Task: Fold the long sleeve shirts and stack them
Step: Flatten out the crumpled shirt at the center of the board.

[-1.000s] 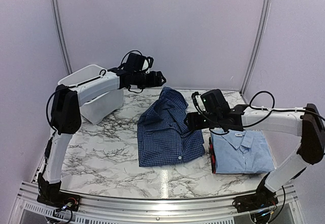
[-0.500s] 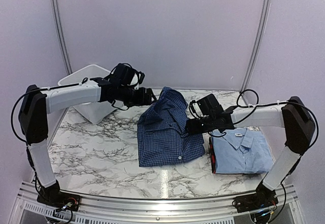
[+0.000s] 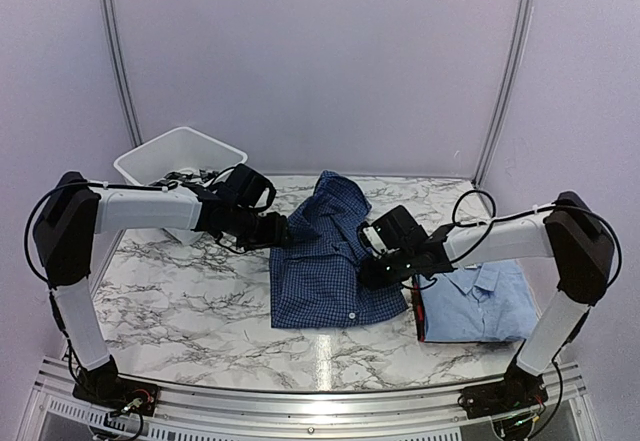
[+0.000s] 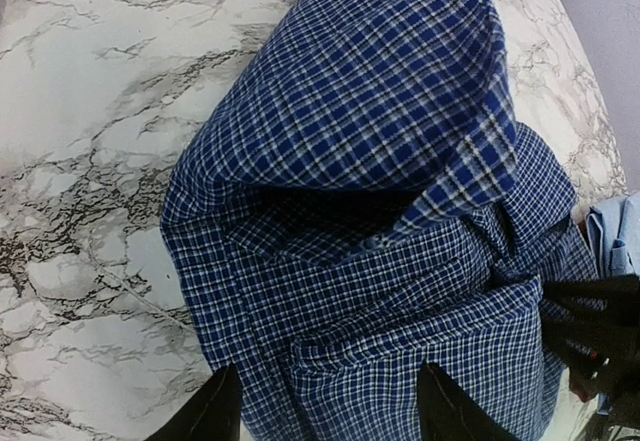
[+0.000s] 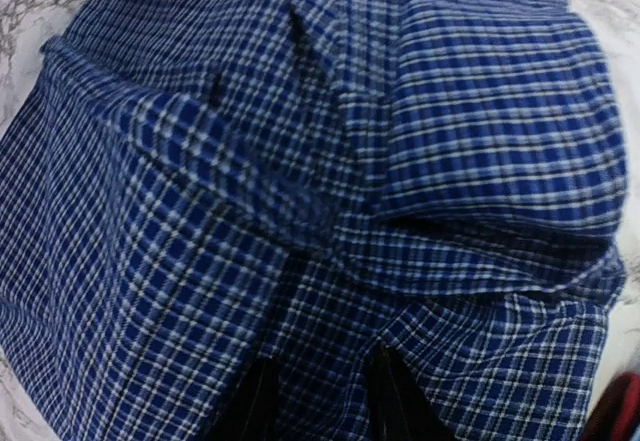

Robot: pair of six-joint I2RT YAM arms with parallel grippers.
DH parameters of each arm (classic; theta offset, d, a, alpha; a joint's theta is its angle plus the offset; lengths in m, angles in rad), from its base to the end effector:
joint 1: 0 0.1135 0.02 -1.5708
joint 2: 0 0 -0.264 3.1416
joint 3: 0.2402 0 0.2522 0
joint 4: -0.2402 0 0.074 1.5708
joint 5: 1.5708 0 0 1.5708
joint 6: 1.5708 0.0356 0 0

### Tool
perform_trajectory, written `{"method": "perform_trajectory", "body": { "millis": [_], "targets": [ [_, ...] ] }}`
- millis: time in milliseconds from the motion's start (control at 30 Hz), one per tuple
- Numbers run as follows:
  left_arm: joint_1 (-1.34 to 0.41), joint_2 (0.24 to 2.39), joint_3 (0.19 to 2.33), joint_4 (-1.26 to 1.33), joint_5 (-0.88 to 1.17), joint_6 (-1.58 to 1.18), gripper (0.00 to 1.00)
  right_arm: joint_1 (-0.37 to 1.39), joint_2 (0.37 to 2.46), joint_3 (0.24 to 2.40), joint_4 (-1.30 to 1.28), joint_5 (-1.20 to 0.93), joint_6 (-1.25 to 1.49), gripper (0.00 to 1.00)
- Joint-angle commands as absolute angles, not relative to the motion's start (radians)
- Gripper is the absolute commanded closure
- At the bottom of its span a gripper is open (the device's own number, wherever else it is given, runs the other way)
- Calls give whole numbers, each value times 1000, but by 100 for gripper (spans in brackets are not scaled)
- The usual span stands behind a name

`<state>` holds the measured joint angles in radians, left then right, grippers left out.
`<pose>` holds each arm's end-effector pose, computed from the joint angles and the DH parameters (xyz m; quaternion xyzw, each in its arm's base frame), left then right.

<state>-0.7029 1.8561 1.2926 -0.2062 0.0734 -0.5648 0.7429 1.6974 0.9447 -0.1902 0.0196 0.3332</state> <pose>0.3127 -0.2684 0.2105 0.0778 0.9170 -0.2580 0.2940 0.2491 0.2278 0.1630 -0.1905 0.9318 0.1502 0.2700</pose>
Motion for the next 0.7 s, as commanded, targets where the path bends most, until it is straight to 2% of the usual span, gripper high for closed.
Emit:
{"method": "perform_trajectory", "body": {
  "millis": [0,200,400,667],
  "targets": [
    [-701,1861,1291,-170,72,-577,39,832,1699,935,-144,-69,397,73],
    [-701,1864,1291,-170,82,-572,39,926,1691,992,-153,-82,401,73],
    [-701,1854,1262,-190,66,-556,33,901,1633,1029,-218,-5,377,51],
    [-701,1910,1284,-248,72,-524,32,803,1622,1039,-235,11,354,45]
  ]
}}
